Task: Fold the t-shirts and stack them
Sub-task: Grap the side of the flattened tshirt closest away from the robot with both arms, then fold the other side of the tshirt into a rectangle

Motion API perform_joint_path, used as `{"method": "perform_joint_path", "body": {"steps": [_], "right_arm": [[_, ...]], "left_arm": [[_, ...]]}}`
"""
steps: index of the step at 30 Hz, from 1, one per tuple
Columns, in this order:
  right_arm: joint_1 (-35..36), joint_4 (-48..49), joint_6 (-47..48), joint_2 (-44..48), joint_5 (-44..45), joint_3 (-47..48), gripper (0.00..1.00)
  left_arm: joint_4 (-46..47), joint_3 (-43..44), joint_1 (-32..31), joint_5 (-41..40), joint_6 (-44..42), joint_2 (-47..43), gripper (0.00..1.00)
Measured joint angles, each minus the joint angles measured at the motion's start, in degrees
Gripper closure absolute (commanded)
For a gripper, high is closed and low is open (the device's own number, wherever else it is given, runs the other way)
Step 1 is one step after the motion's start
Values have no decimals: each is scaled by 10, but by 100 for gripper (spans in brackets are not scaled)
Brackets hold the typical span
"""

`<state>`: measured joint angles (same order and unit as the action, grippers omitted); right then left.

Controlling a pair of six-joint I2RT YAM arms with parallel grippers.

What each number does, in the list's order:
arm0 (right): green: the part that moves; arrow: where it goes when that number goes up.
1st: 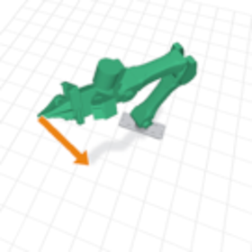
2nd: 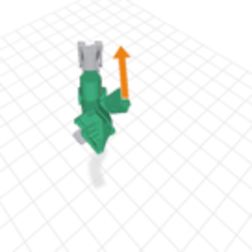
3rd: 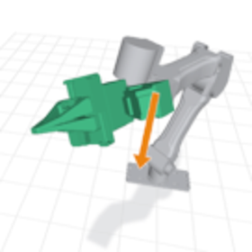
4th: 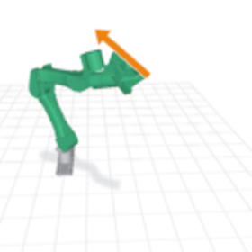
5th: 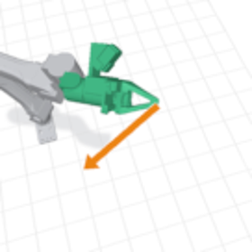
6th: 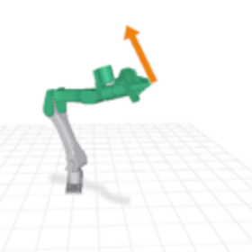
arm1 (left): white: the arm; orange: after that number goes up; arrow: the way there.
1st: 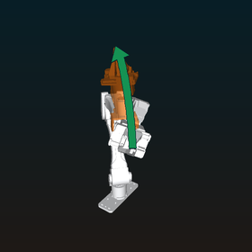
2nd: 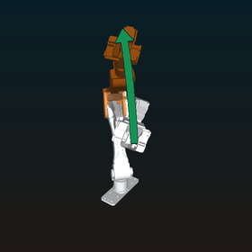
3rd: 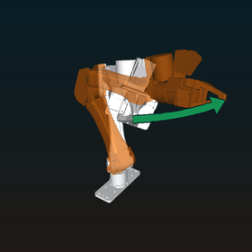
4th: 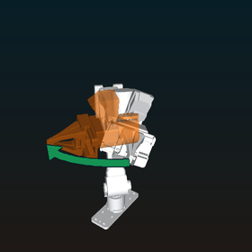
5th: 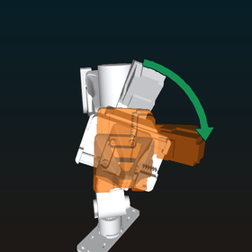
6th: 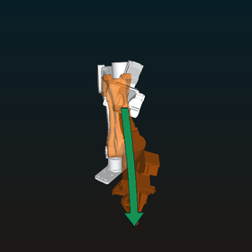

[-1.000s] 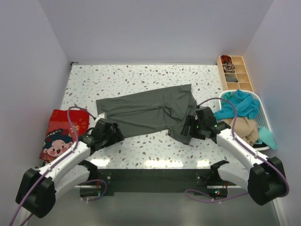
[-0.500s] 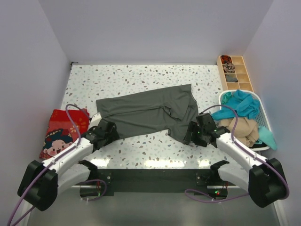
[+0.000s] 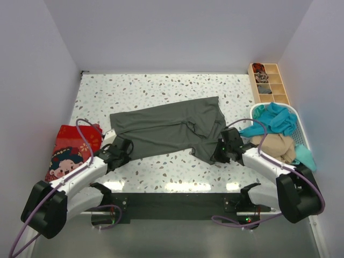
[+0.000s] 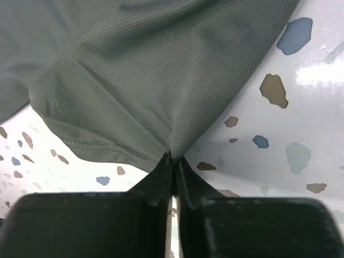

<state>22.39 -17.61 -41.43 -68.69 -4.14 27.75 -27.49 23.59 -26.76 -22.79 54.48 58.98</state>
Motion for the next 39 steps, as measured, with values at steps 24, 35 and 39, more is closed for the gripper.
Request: {"method": "perform_joint_path", "body": {"steps": [24,35,39], "right_arm": [[-1,-95,64,64,59,136,100],[-39,-96,107,-12,62,221,100],[-45,-95,121,-56,58,255,100]], "left_arm": [[-63,62,0,-13,-7,-26,100],[-74,82,3,-19,-16,-8,100],[-71,94,14,-20,-27,8,100]]}}
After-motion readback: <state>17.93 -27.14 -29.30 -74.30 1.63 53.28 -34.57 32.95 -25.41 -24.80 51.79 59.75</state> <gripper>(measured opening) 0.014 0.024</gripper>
